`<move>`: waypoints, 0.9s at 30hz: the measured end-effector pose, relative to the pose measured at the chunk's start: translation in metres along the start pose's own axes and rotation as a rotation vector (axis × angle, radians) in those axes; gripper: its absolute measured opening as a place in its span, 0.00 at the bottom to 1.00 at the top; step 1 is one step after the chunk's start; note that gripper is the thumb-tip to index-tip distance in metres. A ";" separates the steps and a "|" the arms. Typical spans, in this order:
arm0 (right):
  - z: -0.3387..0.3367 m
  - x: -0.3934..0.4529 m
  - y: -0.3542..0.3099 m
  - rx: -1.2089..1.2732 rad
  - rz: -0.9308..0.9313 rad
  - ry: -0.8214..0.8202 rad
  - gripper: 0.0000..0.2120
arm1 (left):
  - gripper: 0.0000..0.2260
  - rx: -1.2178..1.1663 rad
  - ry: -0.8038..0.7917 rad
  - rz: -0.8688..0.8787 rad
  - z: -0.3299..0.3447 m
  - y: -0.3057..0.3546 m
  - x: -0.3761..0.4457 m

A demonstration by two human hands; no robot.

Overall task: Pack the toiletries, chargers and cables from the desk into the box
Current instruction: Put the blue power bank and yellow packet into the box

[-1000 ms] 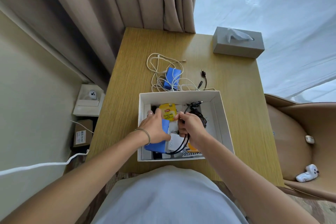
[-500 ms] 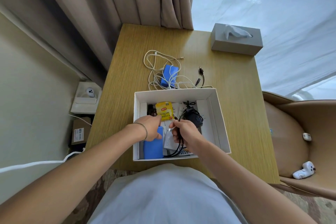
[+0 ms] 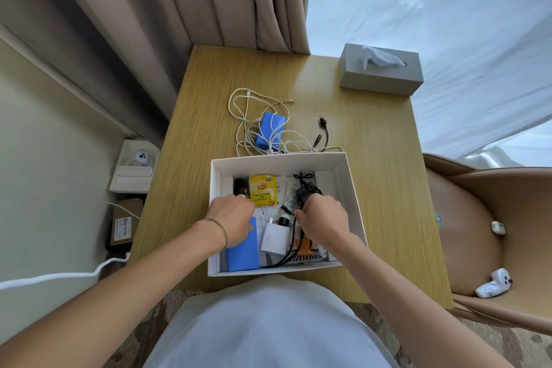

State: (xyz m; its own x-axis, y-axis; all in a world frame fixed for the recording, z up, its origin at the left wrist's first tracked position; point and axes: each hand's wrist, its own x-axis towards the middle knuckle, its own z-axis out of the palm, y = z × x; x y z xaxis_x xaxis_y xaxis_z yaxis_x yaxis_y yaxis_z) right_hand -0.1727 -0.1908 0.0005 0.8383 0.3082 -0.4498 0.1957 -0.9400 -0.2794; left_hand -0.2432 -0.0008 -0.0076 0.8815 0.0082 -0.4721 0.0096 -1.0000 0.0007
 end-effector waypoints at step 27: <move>-0.120 0.133 0.029 0.438 -0.028 0.150 0.11 | 0.11 -0.530 0.334 -0.215 -0.097 -0.022 0.130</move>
State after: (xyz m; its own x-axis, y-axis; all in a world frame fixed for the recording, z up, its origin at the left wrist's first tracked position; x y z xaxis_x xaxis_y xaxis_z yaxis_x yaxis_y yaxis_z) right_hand 0.0054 -0.1950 0.0343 0.9065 0.2778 -0.3180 0.0132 -0.7714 -0.6363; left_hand -0.0827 0.0232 0.0166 0.9323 0.2937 -0.2110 0.3572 -0.8385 0.4114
